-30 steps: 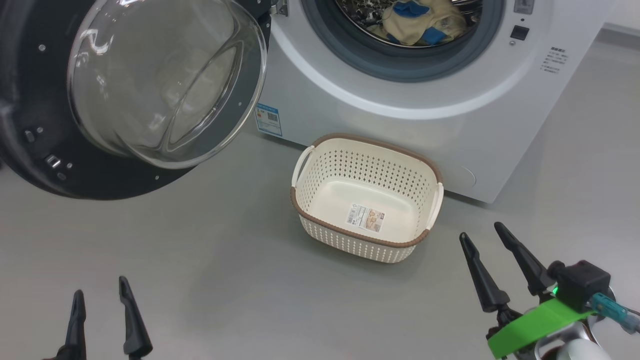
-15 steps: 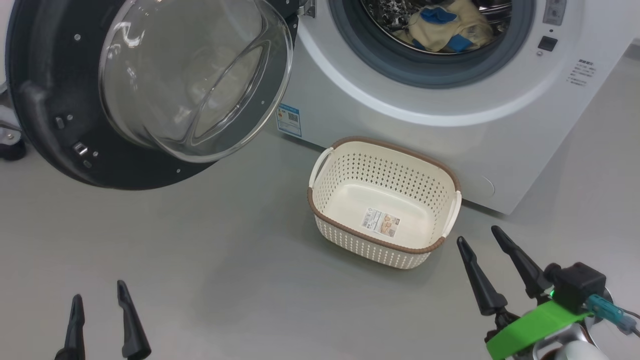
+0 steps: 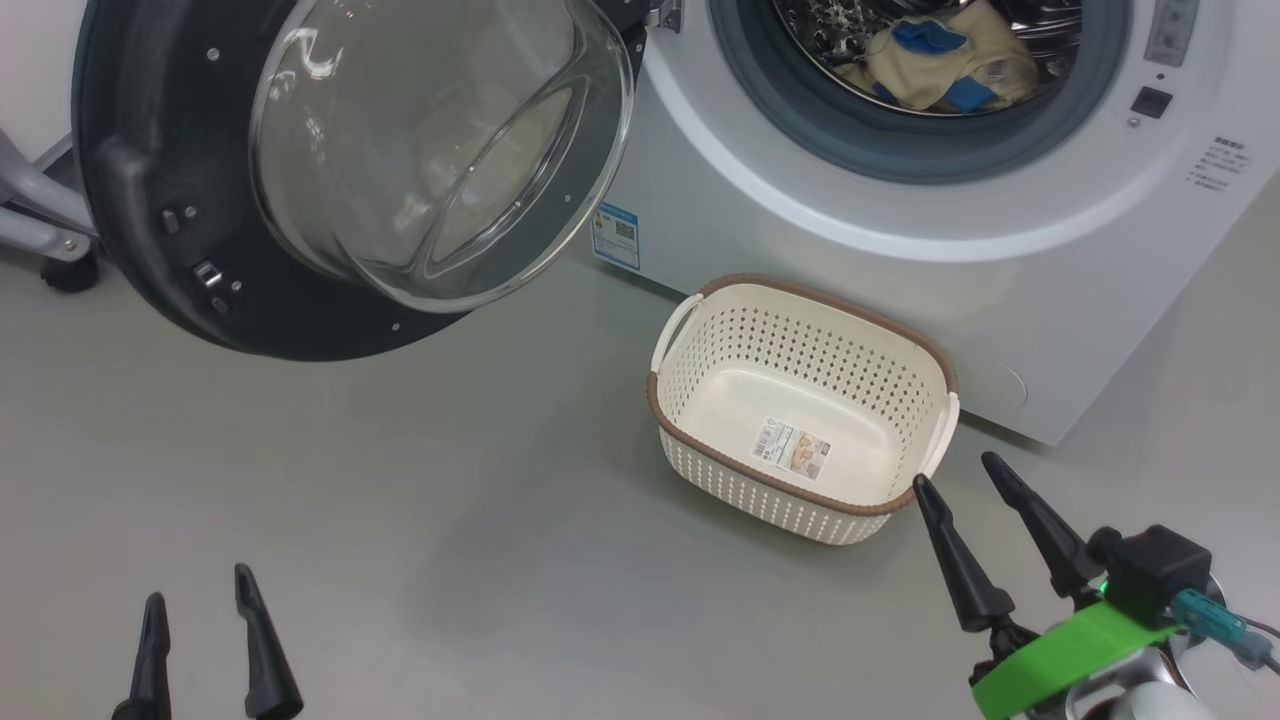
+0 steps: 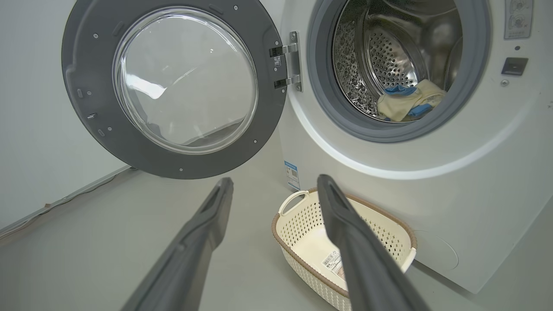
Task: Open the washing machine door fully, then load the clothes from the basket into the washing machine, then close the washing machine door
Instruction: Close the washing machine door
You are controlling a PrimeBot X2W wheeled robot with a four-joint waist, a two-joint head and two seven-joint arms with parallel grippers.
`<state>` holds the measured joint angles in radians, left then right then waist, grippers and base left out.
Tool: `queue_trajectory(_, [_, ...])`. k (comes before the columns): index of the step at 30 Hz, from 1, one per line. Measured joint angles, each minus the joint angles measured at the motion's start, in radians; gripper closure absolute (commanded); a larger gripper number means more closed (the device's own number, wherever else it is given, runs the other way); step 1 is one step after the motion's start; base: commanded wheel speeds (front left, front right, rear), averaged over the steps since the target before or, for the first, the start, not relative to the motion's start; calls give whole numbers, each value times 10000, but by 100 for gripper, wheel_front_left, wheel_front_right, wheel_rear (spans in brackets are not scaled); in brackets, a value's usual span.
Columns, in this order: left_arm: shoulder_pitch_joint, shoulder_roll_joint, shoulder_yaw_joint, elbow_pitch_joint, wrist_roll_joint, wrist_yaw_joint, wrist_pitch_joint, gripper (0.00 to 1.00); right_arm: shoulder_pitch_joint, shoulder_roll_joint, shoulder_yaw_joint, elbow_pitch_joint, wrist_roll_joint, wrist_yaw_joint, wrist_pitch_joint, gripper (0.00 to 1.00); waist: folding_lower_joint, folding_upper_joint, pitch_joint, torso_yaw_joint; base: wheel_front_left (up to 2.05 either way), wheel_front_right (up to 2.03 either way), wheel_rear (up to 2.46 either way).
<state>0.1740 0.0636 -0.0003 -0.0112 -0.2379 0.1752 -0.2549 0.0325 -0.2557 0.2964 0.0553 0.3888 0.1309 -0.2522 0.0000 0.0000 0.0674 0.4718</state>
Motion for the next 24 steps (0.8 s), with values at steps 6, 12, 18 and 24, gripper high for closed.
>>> queue_trajectory(6, [15,-61,2,25,0,2,0,0,0,-35,0,0,0,0,0,0,0,0,51,165,0,0,0])
queue_trajectory(12, [72,-90,38,29,0,4,0,0,-6,-67,44,0,0,0,0,0,0,0,97,260,0,0,0])
queue_trajectory(18, [92,-111,56,29,-23,13,0,0,-20,-144,46,0,2,0,0,0,0,0,137,340,0,0,0])
queue_trajectory(24, [90,-130,186,-13,-90,13,0,100,-154,-174,86,0,2,0,0,0,0,0,227,343,0,0,0])
